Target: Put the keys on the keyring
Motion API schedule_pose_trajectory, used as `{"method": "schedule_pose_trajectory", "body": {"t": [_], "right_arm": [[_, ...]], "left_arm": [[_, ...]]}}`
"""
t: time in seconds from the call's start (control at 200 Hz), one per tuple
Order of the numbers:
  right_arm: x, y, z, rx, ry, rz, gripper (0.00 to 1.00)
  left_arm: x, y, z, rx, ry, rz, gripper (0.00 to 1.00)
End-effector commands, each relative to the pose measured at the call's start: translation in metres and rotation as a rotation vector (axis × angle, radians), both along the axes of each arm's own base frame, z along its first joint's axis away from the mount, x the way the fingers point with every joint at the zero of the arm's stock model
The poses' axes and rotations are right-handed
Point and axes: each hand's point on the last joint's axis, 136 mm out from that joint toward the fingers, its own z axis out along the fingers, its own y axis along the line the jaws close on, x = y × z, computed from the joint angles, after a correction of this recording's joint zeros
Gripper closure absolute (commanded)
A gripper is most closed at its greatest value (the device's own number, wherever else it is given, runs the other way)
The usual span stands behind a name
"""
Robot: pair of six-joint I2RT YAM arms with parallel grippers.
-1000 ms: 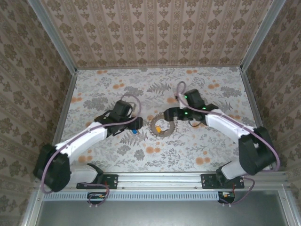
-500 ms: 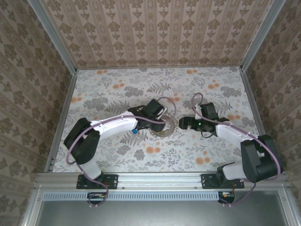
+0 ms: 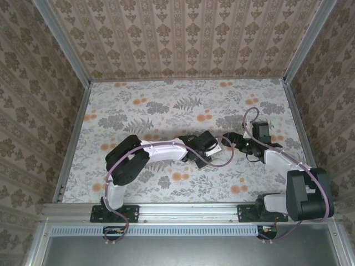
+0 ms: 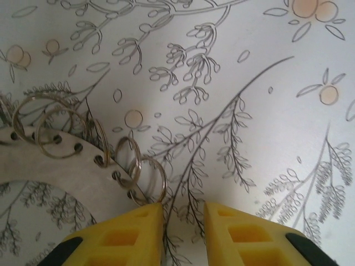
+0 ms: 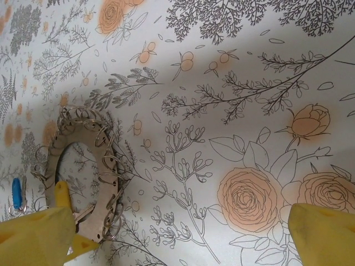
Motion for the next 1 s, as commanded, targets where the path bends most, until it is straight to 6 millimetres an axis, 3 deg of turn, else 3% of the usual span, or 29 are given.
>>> {"method": "schedule_pose_trajectory", "body": {"t": [0.0,0.42,0.55,0.695,0.995], "right_arm": [[0.001,0.000,0.009,0.020,-0.032,0.000,0.00],[0.000,-0.015,0.011,0.007,-0.044,-0.047,0.00],[-0.001,-0.018,0.011,0.008,-0.044,-0.059,0.00],[-0.002,-0.020,0.015,0.004,-0.053,-0.066,0.00],[-0.006,-0.016,0.016,0.023,-0.059,-0.047,0.00]], "left_arm": [[0.008,-0.011,0.005,0.004,-0.053,-0.044,0.76],[0.008,-0.014,-0.013,0.035,-0.047,-0.081,1.00],[0.004,-0.016,-0.008,0.008,-0.029,-0.091,1.00],[0.001,-0.008,0.005,-0.045,0.001,-0.073,1.00],[0.010,0.024,0.075,-0.277,0.067,0.014,1.00]]}}
